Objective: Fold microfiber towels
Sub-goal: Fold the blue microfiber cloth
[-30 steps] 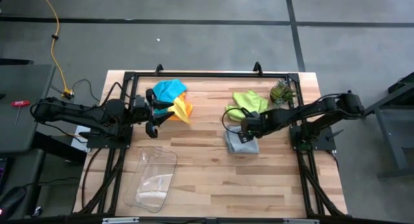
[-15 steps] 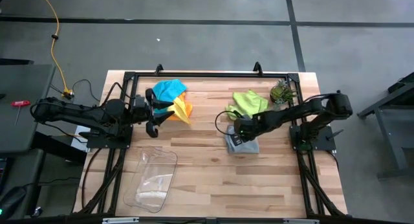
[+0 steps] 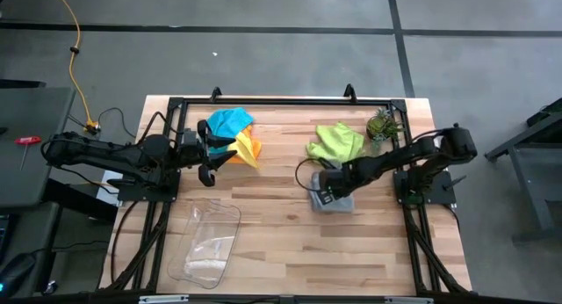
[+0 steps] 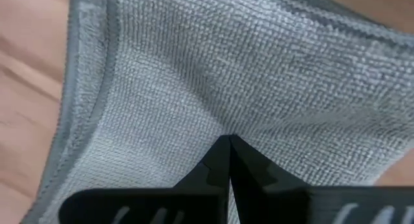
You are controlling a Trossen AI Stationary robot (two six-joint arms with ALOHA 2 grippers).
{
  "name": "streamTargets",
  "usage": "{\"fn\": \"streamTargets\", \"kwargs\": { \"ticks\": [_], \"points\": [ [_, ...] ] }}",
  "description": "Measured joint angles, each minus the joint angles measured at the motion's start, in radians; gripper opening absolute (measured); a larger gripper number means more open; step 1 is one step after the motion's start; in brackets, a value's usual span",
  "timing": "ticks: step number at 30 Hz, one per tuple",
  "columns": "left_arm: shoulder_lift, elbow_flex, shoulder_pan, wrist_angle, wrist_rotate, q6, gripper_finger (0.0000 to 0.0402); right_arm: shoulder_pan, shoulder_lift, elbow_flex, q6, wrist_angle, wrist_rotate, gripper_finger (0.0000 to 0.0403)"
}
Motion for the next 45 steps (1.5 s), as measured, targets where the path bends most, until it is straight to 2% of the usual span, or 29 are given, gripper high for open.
{"fn": "streamTargets", "kwargs": {
  "ticks": [11, 17, 25, 31, 39, 45],
  "points": [
    [0.0, 0.0, 0.0, -0.021, 0.0, 0.015, 0.0163, 0.269, 0.001, 0.001, 0.236, -0.136, -0.085, 0.0],
    [0.0, 0.0, 0.0, -0.022, 0.0, 0.015, 0.0163, 0.44, 0.001, 0.001, 0.466, -0.109, -0.144, 0.0],
    [0.0, 0.0, 0.0, -0.024, 0.0, 0.015, 0.0163, 0.654, 0.001, 0.001, 0.753, -0.065, -0.158, 0.0],
    [0.0, 0.0, 0.0, -0.024, 0.0, 0.016, 0.0163, 0.712, 0.001, 0.001, 0.706, -0.14, -0.158, 0.0],
    [0.0, 0.0, 0.0, -0.024, 0.0, 0.01, 0.0163, 0.694, 0.001, 0.0, 0.388, -0.174, -0.161, 0.0],
    [0.0, 0.0, 0.0, -0.024, 0.0, 0.008, 0.0163, 0.699, -0.041, 0.01, 0.355, -0.182, -0.176, 0.0]
  ]
}}
